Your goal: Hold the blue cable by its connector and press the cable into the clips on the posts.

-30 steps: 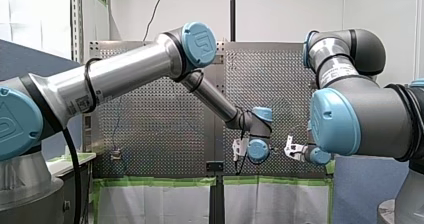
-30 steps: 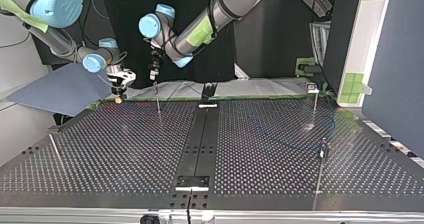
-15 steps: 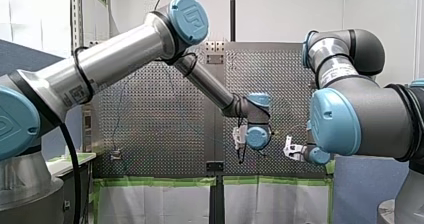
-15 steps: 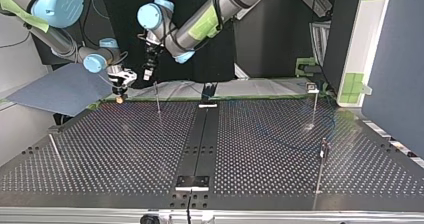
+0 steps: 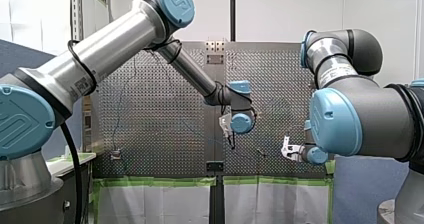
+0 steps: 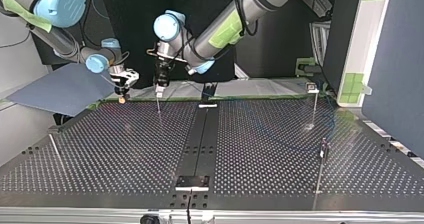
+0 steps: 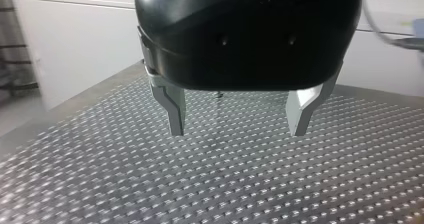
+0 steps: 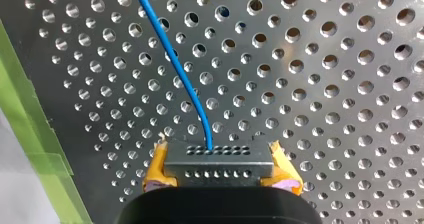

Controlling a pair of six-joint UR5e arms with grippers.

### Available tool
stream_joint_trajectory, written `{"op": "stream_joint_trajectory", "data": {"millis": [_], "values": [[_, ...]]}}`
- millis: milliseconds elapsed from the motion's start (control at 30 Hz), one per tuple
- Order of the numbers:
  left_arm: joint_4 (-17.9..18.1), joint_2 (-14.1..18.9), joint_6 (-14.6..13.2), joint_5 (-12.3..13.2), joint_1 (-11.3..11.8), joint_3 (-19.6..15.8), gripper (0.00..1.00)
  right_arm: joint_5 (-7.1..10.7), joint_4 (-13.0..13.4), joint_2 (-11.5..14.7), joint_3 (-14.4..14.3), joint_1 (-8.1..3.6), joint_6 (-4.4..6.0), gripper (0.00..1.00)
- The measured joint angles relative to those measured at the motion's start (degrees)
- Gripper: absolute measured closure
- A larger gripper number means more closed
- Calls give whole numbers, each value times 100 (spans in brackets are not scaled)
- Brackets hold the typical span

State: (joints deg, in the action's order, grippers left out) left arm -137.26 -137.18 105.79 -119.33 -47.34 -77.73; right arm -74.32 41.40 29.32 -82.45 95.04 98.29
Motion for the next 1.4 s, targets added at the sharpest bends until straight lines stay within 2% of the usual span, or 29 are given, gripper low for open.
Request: {"op": "stream_joint_trajectory", "data": {"millis": [167, 467, 733, 1100, 1400], "values": [[15, 289, 174, -5, 44, -288, 0, -3, -15, 0, 0, 15, -1, 100], [-19, 789, 195, 3, 45, -788, 0, -12, -25, 0, 3, 18, -1, 100], [195, 1242, 351, 97, 41, -1241, 0, -13, -26, 0, -1, 28, -8, 100], [283, 1857, 327, 185, 56, -1857, 0, -16, -58, 2, 2, 36, -17, 100], [295, 2313, 364, 194, 59, -2313, 0, -213, -167, 14, -10, 5, -83, 100]]}}
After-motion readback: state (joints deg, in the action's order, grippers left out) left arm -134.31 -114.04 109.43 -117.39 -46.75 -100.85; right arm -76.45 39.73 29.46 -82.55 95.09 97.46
